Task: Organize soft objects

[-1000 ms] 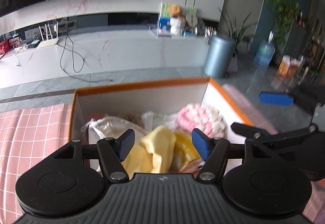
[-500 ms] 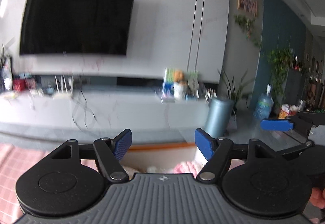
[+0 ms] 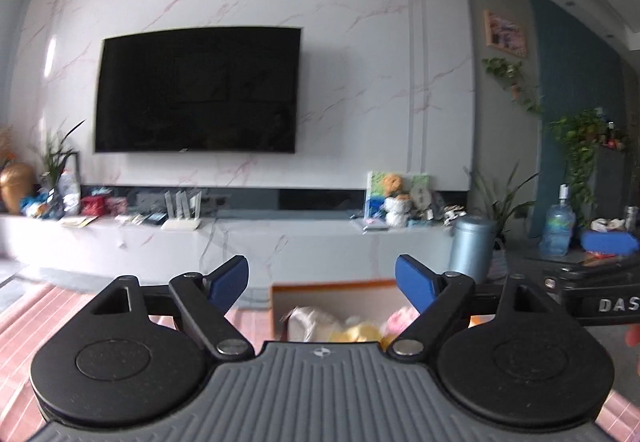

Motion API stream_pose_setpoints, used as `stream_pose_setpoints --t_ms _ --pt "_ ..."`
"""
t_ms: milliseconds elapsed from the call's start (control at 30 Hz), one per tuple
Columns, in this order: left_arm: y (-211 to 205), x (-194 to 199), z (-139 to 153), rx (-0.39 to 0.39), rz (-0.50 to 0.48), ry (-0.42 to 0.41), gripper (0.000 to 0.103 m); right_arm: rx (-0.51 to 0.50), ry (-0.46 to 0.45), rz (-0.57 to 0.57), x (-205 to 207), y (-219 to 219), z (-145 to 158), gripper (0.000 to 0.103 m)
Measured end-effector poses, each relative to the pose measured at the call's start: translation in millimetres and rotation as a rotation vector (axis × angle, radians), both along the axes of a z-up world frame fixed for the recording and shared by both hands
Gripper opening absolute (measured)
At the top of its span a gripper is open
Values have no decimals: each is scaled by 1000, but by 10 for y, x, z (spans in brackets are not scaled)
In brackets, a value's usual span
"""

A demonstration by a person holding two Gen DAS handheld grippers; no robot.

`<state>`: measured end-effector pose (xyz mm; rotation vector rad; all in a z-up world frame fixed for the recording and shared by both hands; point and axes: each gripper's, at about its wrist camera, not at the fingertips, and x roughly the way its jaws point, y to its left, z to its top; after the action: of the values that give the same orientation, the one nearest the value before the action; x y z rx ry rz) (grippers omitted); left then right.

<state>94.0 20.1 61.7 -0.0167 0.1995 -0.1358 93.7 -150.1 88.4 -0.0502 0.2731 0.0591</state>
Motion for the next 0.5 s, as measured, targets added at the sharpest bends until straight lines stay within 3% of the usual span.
stream_pose_setpoints --t_ms 267,500 --pt "172 -86 -308 -38 48 145 103 -13 154 -51 -107 69 -537 101" --pt "174 -170 -664 -8 64 264 103 0 245 -87 -90 44 -811 101"
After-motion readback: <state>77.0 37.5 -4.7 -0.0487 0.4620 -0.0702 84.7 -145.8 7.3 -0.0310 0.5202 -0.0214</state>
